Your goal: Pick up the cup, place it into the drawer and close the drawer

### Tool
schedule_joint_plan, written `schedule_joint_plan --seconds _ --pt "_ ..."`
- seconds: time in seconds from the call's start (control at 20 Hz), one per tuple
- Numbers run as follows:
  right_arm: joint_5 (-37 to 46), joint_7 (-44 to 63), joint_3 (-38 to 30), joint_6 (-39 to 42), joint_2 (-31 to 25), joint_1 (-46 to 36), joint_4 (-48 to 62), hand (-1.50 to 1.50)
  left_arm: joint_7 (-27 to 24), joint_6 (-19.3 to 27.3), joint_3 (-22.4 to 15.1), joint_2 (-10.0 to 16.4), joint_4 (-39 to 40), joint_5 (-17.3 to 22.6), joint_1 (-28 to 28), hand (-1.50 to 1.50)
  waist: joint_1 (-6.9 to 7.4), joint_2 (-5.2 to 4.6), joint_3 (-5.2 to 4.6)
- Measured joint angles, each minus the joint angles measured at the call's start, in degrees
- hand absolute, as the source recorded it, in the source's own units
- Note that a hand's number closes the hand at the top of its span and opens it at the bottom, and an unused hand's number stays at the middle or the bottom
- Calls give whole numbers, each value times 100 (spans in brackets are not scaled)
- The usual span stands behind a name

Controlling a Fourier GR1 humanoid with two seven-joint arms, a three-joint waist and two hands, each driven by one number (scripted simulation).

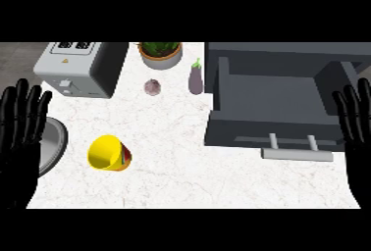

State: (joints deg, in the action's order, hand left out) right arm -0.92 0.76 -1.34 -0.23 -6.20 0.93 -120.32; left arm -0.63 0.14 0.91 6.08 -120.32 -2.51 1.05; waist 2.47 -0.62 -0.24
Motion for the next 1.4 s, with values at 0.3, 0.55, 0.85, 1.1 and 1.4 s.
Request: schedule_joint_plan --seconds 0.3,0.55,0.85,1.1,1.4 --pt "-117 93 78 197 12 -170 32 -150 -135 -11 -124 -181 -159 -29 238 -150 -185 51 18" --pt "-414 395 256 334 106 -292 121 -150 65 56 -199 -437 -18 727 364 -150 -217 59 21" --pt "-488 558 238 355 166 -406 194 -150 160 262 -381 -552 137 789 247 -150 -239 63 23" --pt "-490 537 198 404 196 -508 318 -150 247 317 -402 -577 90 809 232 -150 -240 64 24" --pt "-430 449 220 401 278 -560 430 -150 95 457 -409 -594 401 762 140 -150 -244 64 23"
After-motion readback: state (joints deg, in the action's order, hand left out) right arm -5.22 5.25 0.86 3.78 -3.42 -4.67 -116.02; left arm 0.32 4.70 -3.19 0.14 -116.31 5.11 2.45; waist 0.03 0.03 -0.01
